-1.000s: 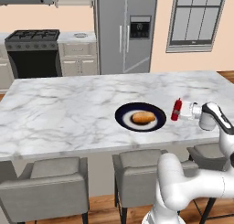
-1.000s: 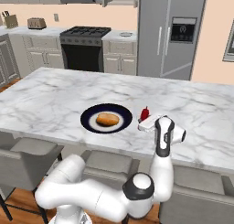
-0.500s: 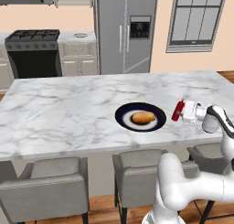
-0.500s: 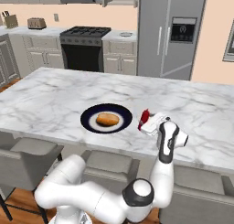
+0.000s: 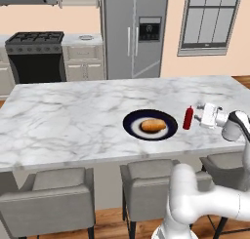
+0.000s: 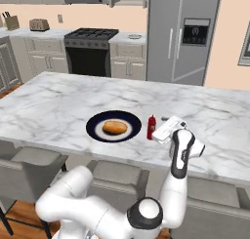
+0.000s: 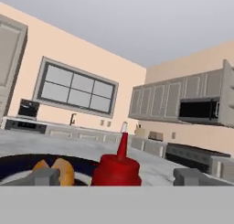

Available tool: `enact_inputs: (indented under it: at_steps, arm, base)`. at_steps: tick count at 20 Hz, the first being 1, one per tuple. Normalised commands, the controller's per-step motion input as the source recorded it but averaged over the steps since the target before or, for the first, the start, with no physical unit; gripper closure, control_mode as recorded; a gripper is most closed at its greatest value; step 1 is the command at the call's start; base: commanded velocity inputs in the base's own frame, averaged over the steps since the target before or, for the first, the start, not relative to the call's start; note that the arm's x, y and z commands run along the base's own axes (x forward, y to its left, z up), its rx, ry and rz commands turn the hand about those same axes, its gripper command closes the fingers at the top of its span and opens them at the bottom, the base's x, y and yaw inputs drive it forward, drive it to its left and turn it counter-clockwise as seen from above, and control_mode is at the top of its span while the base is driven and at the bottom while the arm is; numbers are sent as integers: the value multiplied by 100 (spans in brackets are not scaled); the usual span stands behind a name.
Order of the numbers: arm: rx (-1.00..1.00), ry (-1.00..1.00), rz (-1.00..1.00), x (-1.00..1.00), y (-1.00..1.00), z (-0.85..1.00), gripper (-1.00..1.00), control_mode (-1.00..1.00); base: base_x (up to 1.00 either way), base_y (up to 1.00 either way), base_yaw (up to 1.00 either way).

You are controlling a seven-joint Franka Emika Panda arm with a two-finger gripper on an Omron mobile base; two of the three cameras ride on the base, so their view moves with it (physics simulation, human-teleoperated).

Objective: Move the hot dog bun to the plate on the dining table and place the condiment next to that plate. Then navigate to the fridge and take the sausage and place it on the plate as well.

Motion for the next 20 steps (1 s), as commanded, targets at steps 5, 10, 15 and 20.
enact_inputs:
  at_steps: [5,10,15,20]
  arm:
    - [2,-5,-13,-91,0,72,-100,-100]
    - [1,11,-21,-89,36,72,-100,-100]
    - [0,24,-28,-80,68,62,-100,-100]
    - [0,24,-33,-72,86,53,-100,-100]
  base:
    - [0,0,0]
    - [0,0,0]
    - [0,0,0]
    - [0,0,0]
